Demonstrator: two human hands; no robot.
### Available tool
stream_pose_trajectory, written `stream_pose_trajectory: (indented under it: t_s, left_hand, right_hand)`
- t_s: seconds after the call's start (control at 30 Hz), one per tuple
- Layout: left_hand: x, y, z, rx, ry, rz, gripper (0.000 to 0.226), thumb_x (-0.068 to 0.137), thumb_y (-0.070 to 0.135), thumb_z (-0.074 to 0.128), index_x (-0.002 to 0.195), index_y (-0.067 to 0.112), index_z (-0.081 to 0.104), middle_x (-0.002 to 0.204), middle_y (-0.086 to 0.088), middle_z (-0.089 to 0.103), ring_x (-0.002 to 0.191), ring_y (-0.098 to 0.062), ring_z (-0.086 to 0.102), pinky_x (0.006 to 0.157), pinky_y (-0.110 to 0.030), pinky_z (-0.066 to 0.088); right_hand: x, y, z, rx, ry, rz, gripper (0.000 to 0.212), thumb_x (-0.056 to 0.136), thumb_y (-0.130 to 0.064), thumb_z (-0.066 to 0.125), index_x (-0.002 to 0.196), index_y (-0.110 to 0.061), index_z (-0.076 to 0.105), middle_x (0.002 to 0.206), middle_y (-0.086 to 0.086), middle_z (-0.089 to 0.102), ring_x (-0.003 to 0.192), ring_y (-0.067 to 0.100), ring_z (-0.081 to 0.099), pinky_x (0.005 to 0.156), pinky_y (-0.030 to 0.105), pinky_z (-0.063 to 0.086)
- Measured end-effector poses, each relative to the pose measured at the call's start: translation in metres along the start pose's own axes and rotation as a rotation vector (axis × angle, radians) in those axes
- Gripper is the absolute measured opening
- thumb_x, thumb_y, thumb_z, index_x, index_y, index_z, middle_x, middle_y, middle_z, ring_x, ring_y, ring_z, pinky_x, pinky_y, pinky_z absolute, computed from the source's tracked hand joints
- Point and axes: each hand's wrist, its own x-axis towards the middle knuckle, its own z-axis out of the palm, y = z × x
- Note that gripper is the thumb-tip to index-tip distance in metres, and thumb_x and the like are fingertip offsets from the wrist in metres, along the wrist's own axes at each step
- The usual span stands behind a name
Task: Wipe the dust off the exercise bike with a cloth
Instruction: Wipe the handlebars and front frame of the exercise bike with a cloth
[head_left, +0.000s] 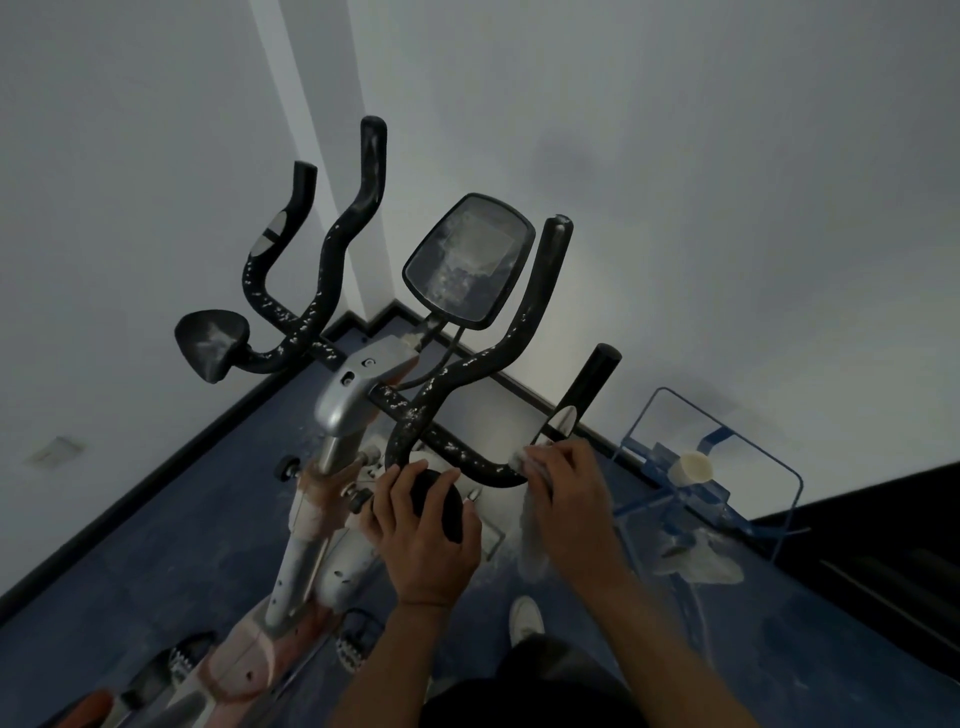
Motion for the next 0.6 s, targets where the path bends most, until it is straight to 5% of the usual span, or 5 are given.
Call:
stream_pose_trajectory:
  t_s: [0.27,0.43,0.6]
  left_hand:
    - [0.0,0.0,0.001,0.014,-0.012,-0.013,0.035,0.08,0.04,0.064,0.105,0.019,0.077,0.127,-0.012,0.062,0.131,-0.037,0.046,0.101,-0.056,0.034]
    - [-0.001,-0.001,0.001,0.016,-0.01,-0.006,0.036,0.081,0.042,0.064,0.106,0.02,0.076,0.127,-0.013,0.062,0.13,-0.038,0.047,0.102,-0.056,0.034]
    - [-0.001,-0.002,0.002,0.016,-0.018,-0.001,0.036,0.08,0.042,0.065,0.108,0.021,0.075,0.128,-0.013,0.062,0.131,-0.038,0.046,0.1,-0.057,0.037]
  right_hand:
    - [-0.006,0.008,-0.006,-0.01,-0.021,-0.045,0.02,0.095,-0.007,0.065,0.115,-0.007,0.067,0.111,0.001,0.051,0.095,0.0,0.052,0.088,0.011,0.049]
    - [-0.004,0.006,0.002,-0.137,-0.17,-0.183,0.01,0.098,-0.017,0.061,0.102,-0.012,0.068,0.102,-0.001,0.051,0.081,0.004,0.046,0.068,0.024,0.052]
    - [-0.006,0.01,-0.005,-0.116,-0.191,-0.178,0.011,0.096,-0.01,0.063,0.105,-0.011,0.069,0.109,0.0,0.054,0.088,0.007,0.054,0.075,0.024,0.055]
